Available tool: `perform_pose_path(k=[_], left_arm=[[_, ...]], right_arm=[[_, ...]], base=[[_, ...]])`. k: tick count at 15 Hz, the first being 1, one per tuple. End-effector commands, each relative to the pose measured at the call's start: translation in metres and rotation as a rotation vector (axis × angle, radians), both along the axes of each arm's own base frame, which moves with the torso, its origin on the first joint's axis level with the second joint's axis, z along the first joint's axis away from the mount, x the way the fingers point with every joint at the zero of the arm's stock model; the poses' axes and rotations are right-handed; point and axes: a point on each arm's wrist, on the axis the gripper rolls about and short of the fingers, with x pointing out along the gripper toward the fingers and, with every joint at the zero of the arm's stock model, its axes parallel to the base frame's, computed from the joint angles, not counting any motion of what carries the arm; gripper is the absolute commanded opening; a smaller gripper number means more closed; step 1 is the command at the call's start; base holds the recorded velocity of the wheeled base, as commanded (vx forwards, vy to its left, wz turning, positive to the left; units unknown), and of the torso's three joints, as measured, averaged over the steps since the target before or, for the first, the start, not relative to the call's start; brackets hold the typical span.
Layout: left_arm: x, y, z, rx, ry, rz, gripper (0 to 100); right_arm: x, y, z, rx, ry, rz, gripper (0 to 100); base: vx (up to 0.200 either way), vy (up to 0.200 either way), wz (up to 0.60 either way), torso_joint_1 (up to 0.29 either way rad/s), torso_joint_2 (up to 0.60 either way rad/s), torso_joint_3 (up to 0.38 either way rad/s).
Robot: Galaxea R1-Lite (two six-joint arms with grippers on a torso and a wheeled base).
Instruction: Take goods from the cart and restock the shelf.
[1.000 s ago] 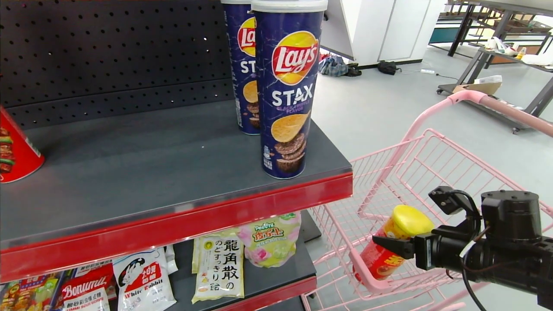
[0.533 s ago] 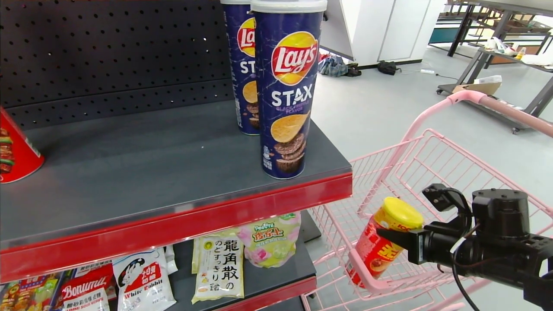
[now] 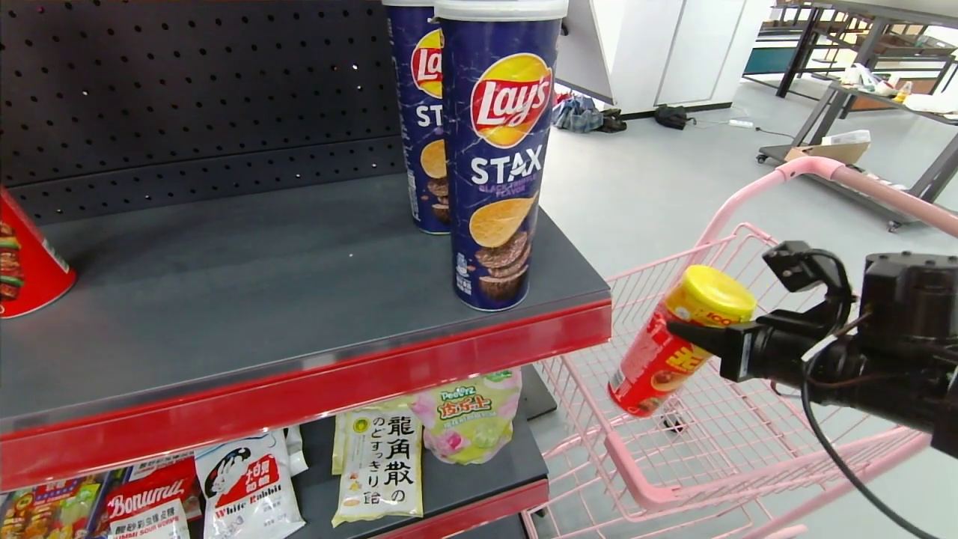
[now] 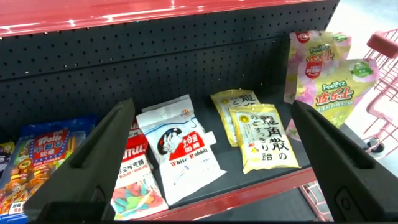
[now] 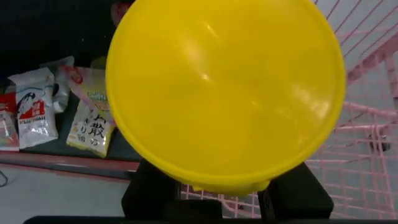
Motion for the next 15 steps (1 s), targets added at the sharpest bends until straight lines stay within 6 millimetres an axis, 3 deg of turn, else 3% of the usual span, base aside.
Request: perform_pose_path(k=[1, 3, 5, 7, 8, 11, 14, 15], left_arm=[[0.000, 0.000, 0.000, 0.000, 0.001, -0.001, 100], [0.000, 0.000, 0.000, 0.000, 0.001, 0.001, 100], [0.000, 0.000, 0.000, 0.000, 0.002, 0.001, 100], [0.000, 0.000, 0.000, 0.000, 0.002, -0.001, 100], [0.000, 0.000, 0.000, 0.000, 0.002, -0.001, 100], [0.000, 0.000, 0.000, 0.000, 0.002, -0.001, 100], [0.000, 0.000, 0.000, -0.002, 0.002, -0.002, 100], [0.000, 0.000, 0.000, 0.000, 0.002, -0.002, 100]], right_arm=[[-0.023, -0.016, 0.065, -0.012, -0.212, -0.036, 0], [-0.046, -0.024, 0.086, -0.038, -0.274, -0.057, 0], [-0.097, -0.041, 0.110, -0.065, -0.382, -0.241, 0], [-0.128, -0.044, 0.118, -0.047, -0.410, -0.243, 0], [-0.155, -0.053, 0.120, -0.055, -0.402, -0.298, 0], [-0.208, -0.056, 0.108, -0.079, -0.321, -0.381, 0], [-0.240, -0.053, 0.090, -0.107, -0.251, -0.414, 0], [-0.241, -0.053, 0.089, -0.111, -0.249, -0.416, 0]], base=[[0.000, 0.000, 0.00, 0.000, 0.00, 0.000], [0.000, 0.000, 0.00, 0.000, 0.00, 0.000], [0.000, 0.000, 0.00, 0.000, 0.00, 0.000], [0.000, 0.000, 0.00, 0.000, 0.00, 0.000], [0.000, 0.000, 0.00, 0.000, 0.00, 0.000], [0.000, 0.000, 0.00, 0.000, 0.00, 0.000], [0.000, 0.000, 0.00, 0.000, 0.00, 0.000], [0.000, 0.000, 0.00, 0.000, 0.00, 0.000]])
